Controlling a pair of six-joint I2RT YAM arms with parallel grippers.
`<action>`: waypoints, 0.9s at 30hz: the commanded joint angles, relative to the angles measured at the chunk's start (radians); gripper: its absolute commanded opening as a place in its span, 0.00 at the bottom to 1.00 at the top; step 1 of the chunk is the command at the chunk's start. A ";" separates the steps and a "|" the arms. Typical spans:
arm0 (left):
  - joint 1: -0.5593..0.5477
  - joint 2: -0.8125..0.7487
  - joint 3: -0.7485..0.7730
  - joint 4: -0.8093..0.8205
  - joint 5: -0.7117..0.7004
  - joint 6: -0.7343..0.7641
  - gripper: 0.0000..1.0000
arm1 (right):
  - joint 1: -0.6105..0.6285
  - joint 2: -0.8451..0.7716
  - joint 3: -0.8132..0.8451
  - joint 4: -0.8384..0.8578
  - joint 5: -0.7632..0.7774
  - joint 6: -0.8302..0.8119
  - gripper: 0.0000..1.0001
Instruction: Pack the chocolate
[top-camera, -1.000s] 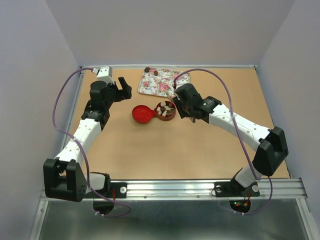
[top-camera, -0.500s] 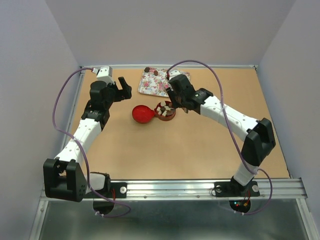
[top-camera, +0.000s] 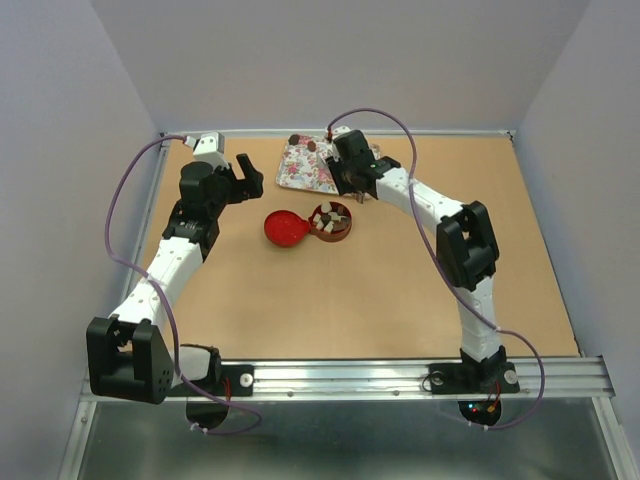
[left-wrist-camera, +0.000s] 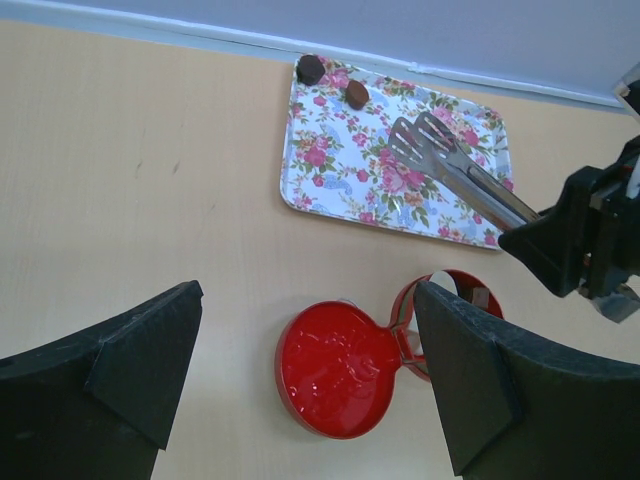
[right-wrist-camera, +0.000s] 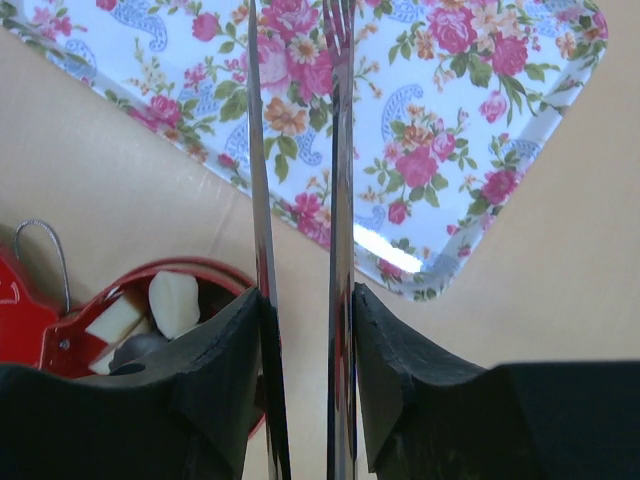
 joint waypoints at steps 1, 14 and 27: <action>0.002 -0.026 0.050 0.035 0.000 0.001 0.99 | -0.011 0.056 0.117 0.081 -0.048 -0.010 0.45; 0.002 -0.009 0.053 0.038 0.002 0.004 0.99 | -0.024 0.218 0.264 0.085 -0.030 -0.027 0.45; 0.002 -0.006 0.049 0.047 0.013 0.000 0.99 | -0.028 0.317 0.357 0.084 0.007 -0.027 0.45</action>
